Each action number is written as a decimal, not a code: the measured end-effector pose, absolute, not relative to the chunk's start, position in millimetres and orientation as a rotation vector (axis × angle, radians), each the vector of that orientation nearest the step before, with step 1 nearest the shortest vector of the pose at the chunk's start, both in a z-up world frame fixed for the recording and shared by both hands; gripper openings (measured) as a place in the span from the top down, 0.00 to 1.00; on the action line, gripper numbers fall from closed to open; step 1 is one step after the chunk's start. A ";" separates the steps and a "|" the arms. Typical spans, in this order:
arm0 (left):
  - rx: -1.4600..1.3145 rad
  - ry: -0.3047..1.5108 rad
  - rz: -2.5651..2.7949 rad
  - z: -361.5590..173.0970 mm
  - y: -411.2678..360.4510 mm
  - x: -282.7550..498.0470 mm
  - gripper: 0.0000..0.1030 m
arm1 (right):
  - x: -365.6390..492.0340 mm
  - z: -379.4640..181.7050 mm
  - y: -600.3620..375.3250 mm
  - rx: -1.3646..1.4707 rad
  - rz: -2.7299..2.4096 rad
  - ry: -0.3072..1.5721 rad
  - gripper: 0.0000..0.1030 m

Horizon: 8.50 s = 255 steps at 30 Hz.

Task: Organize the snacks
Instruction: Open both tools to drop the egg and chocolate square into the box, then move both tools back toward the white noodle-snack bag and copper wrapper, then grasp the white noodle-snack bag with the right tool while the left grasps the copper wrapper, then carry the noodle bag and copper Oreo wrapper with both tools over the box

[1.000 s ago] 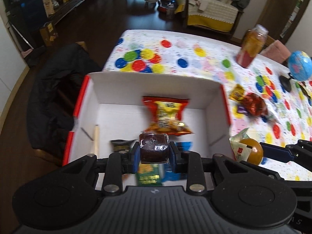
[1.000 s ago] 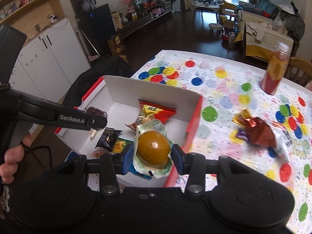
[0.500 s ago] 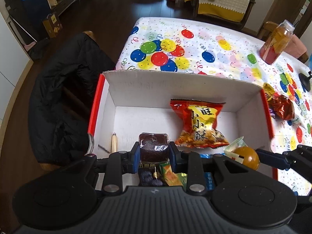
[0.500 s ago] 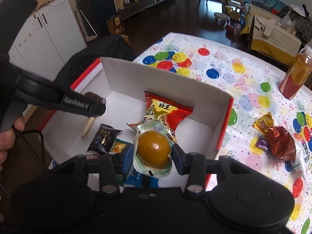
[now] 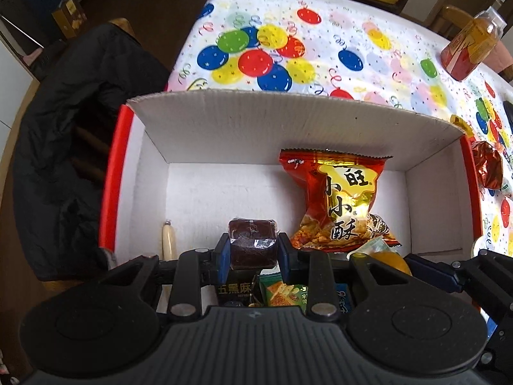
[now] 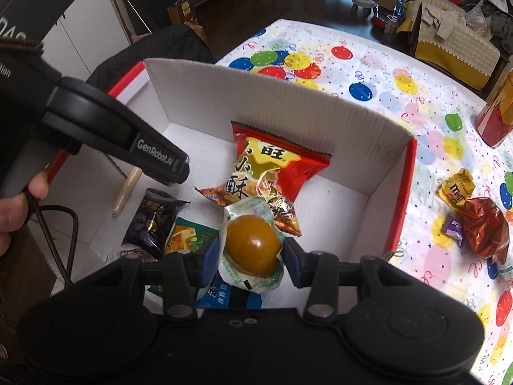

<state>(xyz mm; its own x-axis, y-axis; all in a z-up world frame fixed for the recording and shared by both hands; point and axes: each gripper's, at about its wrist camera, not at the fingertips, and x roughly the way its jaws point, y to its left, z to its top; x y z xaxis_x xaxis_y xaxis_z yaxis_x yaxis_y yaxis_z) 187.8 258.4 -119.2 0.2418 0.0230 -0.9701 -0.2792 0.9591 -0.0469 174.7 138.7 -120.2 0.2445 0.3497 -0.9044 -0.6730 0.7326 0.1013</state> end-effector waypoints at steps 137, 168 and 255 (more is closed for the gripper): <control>-0.360 1.244 0.104 -146.7 -34.6 347.3 0.71 | 344.9 -171.6 -148.6 -0.314 0.671 1.069 0.55; -0.330 1.254 0.091 -116.4 -18.3 265.2 0.64 | 236.6 -109.0 -202.3 -0.035 0.579 1.043 0.57; -0.256 1.163 0.220 -35.3 227.9 131.9 0.67 | 144.5 -50.3 51.8 -0.147 0.780 0.994 0.57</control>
<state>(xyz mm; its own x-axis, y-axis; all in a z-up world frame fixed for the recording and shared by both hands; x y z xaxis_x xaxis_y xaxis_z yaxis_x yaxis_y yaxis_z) 131.9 227.9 -35.3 0.3815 0.0384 -0.9236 -0.3010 0.9498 -0.0849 144.5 51.8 -50.3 0.3038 0.5221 -0.7969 -0.6500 0.7252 0.2274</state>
